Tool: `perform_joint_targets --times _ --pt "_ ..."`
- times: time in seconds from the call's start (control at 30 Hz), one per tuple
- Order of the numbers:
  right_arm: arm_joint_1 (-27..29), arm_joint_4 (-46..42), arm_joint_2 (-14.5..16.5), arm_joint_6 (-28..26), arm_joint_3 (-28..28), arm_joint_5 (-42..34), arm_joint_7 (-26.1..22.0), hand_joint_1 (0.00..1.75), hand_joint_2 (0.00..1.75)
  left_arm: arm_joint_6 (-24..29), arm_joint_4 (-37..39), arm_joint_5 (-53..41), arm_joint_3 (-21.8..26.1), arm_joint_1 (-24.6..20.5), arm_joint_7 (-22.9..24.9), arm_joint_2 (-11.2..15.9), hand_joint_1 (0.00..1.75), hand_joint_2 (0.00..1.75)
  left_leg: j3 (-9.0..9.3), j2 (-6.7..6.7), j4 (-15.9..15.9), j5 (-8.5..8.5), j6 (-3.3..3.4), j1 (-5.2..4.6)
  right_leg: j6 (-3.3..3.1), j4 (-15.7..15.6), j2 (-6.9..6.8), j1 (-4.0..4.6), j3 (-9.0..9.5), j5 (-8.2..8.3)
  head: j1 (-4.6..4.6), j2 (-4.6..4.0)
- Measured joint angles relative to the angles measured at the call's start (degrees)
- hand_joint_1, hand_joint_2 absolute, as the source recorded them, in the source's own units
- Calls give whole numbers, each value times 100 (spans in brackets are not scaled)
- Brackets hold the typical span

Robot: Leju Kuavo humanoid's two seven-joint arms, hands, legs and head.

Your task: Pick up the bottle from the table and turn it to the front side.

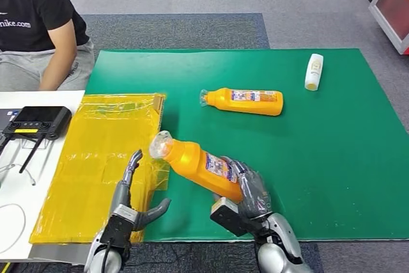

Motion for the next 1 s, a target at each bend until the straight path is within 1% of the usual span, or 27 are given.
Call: perform_joint_targets --times 0.1,0.27,0.47,0.73,1.0 --pt "104 -127 69 -36 -47 -131 -80 175 175 -304 -102 582 17 33 -121 -61 0 175 -2 0 0 0 1 -1 0 0 0 -1 0 0 0 0" --pt "187 -232 112 73 -61 -398 -205 175 175 -438 -242 779 34 54 -179 -90 0 175 -2 0 0 0 1 -1 0 0 0 -1 -1 0 -1 0" --pt "308 -309 218 233 -54 -877 -442 175 175 -1005 -402 1456 54 63 -186 -106 0 175 -3 0 0 1 -1 1 -1 0 0 0 -3 0 -2 0" --pt "355 -311 296 230 -46 -1029 -521 175 175 -1362 -781 1810 44 76 -192 -107 0 175 -5 0 0 1 0 0 0 0 0 0 -4 0 -1 0" --pt "350 -248 333 208 9 -1066 -617 175 175 -2257 -990 2820 1 72 -5 -104 0 175 -5 0 0 1 -1 0 0 0 0 0 -4 0 -1 0"
